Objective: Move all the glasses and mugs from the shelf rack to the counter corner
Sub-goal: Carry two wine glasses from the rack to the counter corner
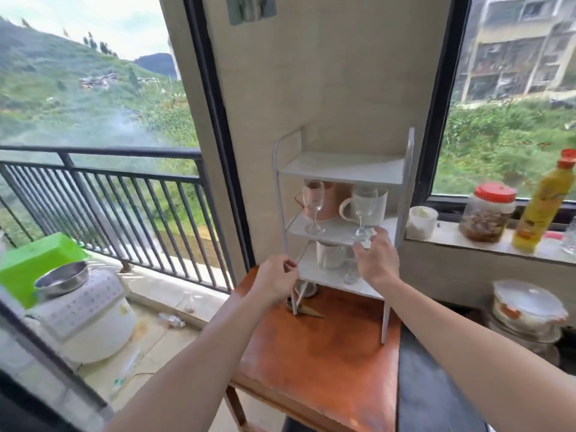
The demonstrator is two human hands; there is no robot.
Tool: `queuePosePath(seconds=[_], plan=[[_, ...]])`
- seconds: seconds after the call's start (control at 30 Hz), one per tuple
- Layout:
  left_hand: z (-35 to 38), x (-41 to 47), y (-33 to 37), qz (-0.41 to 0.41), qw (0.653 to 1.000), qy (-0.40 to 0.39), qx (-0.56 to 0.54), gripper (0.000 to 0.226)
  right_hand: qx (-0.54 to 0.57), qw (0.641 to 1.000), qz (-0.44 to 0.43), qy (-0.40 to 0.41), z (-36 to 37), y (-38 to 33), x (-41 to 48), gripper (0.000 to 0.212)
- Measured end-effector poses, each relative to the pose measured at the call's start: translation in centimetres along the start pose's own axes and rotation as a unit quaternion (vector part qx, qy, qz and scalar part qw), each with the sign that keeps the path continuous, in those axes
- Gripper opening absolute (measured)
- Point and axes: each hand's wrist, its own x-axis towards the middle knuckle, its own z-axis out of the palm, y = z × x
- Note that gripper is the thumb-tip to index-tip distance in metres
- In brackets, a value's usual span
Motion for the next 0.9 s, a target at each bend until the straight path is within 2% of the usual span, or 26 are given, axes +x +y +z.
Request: queuePosePath(seconds=[0.13,0.37,0.47,0.6,0.73,0.83,0.9], plan=[[1.9,7.1,1.0,-0.022,0.997,0.005,-0.073,0.026,0.073,0.996,0.051,0.03,1.8,0.5,4.3,0.067],[4.8,14.3,2.3,-0.014,0.992,0.038,-0.119,0.052,0.107,0.991,0.055,0.066,3.0,0.4,8.6,0.055],[5.4,16.3,2.7,-0.001,0.984,0.058,-0.168,0.035,0.079,0.992,0.051,0.085,3.7,0.5,9.6,0.037],[5.9,17.7,2.3,0.025,0.988,0.048,-0.147,0.005,0.054,0.991,0.058,0.109,4.7,1.0,9.8,0.016],[5.8,18.9,1.2,0.078,0.991,0.017,-0.112,0.019,0.036,0.991,0.052,0.121,5.1,0.8,9.9,0.013],[5.8,19.0,0.4,0.112,0.985,0.005,-0.128,0.024,0.047,0.99,0.046,0.128,5.4,0.8,9.3,0.004],[5.8,18.4,0.1,0.13,0.981,-0.005,-0.142,0.027,0.06,0.989,0.043,0.125,5.6,0.8,8.4,0.006]])
